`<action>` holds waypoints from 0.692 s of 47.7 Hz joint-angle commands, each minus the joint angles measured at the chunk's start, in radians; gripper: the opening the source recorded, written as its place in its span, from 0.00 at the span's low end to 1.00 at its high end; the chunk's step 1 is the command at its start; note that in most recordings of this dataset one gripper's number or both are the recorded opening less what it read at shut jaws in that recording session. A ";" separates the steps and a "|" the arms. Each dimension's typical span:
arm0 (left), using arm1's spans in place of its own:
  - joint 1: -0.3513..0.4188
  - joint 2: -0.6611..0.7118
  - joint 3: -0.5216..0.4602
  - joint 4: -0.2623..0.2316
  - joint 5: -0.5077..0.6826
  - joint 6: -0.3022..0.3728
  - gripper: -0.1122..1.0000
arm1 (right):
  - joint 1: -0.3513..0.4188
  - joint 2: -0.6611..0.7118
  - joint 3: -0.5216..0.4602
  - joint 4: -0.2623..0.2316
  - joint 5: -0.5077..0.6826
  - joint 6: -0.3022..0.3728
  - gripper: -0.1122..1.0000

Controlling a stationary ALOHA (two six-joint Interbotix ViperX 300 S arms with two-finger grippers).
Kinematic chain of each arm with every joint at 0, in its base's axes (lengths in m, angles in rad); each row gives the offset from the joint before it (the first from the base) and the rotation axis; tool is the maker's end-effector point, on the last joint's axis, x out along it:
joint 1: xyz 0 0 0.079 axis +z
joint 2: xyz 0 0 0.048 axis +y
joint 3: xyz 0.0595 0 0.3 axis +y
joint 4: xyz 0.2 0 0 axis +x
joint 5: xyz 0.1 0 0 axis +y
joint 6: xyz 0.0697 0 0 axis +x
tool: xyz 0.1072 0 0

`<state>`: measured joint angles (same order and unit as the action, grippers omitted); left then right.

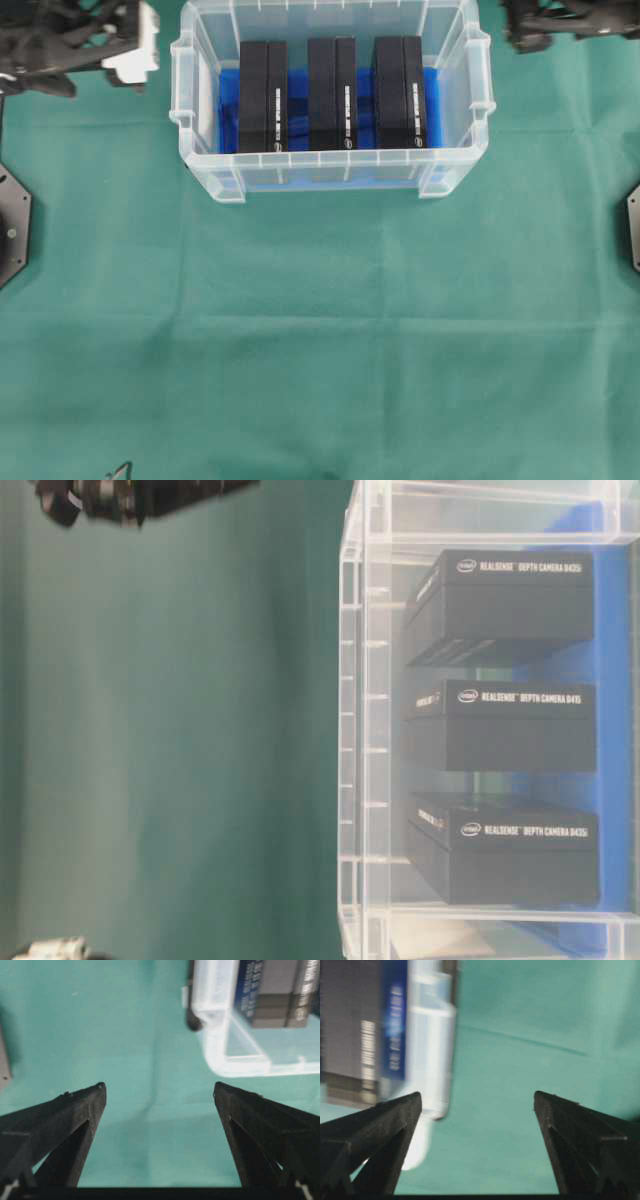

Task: Take the box out of the case with both arms.
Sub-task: 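Open both grippers and move them above the left and right box pairs, then lower both open grippers down around the left and right box pairs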

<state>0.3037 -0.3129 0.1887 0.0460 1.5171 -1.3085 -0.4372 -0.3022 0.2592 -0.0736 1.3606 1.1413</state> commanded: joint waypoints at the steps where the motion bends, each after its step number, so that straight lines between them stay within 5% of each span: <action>1: -0.005 0.040 -0.058 0.006 -0.002 0.002 0.90 | 0.023 0.035 -0.066 0.005 -0.021 0.011 0.97; 33: -0.015 0.357 -0.368 0.012 -0.035 0.077 0.90 | 0.095 0.293 -0.310 0.037 -0.032 0.003 0.97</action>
<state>0.2915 0.0383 -0.1273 0.0537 1.4834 -1.2364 -0.3451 -0.0031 -0.0138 -0.0383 1.3361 1.1397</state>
